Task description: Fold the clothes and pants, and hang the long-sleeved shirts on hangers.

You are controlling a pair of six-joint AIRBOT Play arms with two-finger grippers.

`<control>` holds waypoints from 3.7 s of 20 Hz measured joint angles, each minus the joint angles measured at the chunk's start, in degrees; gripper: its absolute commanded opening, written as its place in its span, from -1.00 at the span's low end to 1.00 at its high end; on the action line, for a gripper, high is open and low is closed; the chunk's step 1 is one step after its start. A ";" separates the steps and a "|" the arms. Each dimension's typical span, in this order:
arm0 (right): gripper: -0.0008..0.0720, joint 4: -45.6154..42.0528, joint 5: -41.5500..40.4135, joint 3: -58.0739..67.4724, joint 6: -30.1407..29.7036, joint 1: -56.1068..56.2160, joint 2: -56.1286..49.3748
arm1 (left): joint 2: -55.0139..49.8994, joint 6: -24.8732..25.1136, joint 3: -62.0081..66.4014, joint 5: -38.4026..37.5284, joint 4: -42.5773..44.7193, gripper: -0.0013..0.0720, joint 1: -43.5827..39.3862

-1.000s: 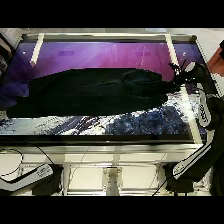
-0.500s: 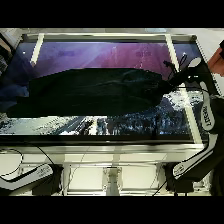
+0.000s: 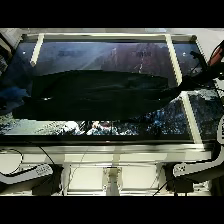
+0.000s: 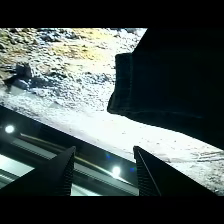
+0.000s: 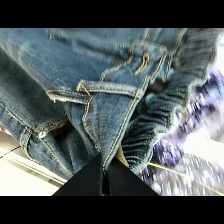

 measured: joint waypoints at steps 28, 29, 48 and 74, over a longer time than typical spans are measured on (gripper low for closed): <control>-0.93 -0.39 2.01 -0.04 6.99 -1.20 0.74 | -14.25 16.31 0.02 0.00 -11.37 -0.90 1.07; -0.93 -0.39 2.69 -0.04 6.99 -1.25 0.74 | -14.32 16.41 0.31 -0.90 -11.76 -0.90 1.25; -0.93 -5.70 -6.21 -22.51 0.02 -11.87 15.45 | -3.61 27.28 6.12 -7.61 -40.37 -0.90 16.04; -0.94 -4.68 -16.15 -50.62 -2.93 -37.27 36.52 | -2.08 39.01 -12.46 -6.03 -44.70 -0.91 16.22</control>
